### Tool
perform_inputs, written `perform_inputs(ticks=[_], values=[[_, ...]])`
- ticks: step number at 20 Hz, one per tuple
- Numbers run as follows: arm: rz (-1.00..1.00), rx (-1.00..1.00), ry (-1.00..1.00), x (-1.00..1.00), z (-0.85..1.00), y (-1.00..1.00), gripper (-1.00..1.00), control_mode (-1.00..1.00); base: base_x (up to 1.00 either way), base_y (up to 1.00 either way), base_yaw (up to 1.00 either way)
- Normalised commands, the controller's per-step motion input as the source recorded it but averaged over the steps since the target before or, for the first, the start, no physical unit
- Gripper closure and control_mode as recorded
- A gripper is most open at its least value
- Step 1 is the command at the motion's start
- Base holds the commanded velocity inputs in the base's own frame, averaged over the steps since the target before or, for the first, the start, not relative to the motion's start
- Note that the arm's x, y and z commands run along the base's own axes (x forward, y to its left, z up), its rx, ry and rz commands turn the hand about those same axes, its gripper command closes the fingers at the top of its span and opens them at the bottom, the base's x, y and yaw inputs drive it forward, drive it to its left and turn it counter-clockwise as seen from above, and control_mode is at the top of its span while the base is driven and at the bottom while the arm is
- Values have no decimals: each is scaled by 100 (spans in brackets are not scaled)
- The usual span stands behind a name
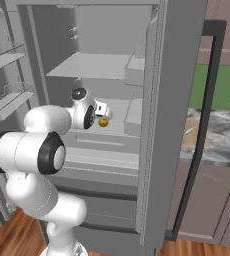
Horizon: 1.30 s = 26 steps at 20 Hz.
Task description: Retrieve a lemon from the fridge and place it on the cutting board with the fish.
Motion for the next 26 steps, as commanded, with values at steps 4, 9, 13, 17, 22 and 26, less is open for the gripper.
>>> perform_inputs(ticks=[4,9,13,17,22,26], values=[[0,0,0,34,-15,0,-100,-100,0,0,0],[0,0,0,33,-16,0,-100,-100,0,0,0],[0,0,0,33,-22,0,-100,-100,0,0,0],[0,0,1,23,-14,0,-100,-100,0,0,0],[0,0,4,12,-10,1,-100,-100,0,0,0],[0,0,2,33,-19,0,-100,-100,0,0,0]])
